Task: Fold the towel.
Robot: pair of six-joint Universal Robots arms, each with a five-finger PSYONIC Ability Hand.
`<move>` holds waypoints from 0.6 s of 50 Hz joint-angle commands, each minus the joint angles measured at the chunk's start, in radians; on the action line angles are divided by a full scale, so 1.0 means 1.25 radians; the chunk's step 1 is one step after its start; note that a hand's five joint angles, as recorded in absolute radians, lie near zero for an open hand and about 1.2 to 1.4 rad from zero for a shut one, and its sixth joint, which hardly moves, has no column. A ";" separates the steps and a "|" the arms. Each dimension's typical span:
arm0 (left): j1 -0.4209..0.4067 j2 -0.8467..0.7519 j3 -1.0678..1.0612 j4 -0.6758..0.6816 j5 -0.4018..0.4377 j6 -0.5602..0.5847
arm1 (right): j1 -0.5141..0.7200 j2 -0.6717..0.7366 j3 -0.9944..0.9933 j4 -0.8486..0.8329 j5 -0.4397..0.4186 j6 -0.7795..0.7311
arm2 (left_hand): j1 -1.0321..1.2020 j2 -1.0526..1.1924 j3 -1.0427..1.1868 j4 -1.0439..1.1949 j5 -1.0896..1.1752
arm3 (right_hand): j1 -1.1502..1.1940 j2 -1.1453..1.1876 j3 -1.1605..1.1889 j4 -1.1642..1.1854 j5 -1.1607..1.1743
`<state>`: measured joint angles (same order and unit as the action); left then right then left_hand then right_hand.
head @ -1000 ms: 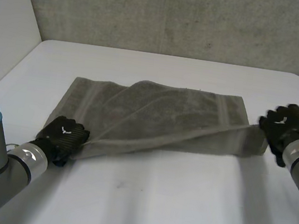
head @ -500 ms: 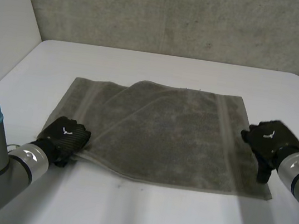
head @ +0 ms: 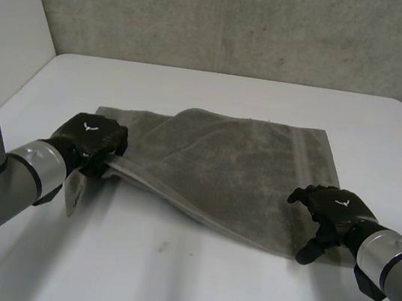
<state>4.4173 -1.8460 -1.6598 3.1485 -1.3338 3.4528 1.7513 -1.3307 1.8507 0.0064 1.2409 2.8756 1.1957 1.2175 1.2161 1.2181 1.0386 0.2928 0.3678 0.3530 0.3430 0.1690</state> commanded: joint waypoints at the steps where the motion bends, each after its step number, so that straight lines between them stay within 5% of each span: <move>1: 0.000 -0.022 0.004 0.007 0.001 0.001 | -0.013 0.010 0.009 -0.051 0.022 -0.025 | 0.160 0.143 0.144 0.143 0.147 | 0.092 0.032 0.044 0.052 0.052; 14: 0.004 -0.026 -0.032 0.019 0.001 0.000 | -0.115 0.056 0.046 -0.079 0.005 -0.326 | 0.160 0.143 0.144 0.143 0.147 | 0.249 0.189 0.201 0.209 0.209; 30: 0.003 -0.039 -0.038 0.034 0.001 0.000 | -0.142 0.093 0.061 -0.141 -0.020 -0.338 | 0.160 0.143 0.144 0.143 0.147 | 0.325 0.265 0.276 0.284 0.284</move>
<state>4.4215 -1.8876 -1.7077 3.1892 -1.3330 3.4530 1.5765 -1.2427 1.9200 -0.1271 1.2280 2.4515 1.1957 1.2175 1.2161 1.2181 1.0387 0.4935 0.5777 0.5789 0.5765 0.3778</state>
